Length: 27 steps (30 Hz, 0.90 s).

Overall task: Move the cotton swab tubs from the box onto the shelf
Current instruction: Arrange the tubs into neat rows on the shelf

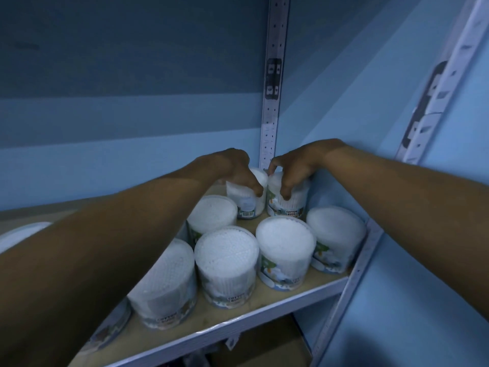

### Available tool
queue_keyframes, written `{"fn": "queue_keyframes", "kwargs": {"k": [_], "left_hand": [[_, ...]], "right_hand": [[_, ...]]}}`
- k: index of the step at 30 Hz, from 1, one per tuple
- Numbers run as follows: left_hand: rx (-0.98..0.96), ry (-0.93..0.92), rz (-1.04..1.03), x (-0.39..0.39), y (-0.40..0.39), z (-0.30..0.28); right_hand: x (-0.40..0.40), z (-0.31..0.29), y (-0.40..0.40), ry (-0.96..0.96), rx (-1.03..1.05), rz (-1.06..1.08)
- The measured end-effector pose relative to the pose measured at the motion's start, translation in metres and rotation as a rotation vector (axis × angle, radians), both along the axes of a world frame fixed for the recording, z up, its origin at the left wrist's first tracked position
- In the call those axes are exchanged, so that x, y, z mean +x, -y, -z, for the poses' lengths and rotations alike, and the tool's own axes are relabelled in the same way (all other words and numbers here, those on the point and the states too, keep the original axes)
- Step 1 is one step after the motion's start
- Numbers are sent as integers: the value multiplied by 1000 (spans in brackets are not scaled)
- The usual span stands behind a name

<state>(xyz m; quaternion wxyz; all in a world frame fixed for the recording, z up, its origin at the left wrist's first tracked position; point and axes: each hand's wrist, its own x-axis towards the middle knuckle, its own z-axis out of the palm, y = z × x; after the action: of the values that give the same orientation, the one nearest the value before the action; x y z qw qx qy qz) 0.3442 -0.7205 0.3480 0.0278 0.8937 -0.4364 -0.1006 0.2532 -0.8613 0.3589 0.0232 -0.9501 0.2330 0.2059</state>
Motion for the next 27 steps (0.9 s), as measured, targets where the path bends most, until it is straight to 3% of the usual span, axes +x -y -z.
{"fn": "queue_keyframes", "kwargs": {"k": [16, 27], "left_hand": [[126, 3, 50, -45, -10, -11], [157, -13, 87, -44, -9, 0]], "right_hand": [[-40, -10, -5, 6, 112, 31], [-41, -4, -8, -10, 50, -3]]}}
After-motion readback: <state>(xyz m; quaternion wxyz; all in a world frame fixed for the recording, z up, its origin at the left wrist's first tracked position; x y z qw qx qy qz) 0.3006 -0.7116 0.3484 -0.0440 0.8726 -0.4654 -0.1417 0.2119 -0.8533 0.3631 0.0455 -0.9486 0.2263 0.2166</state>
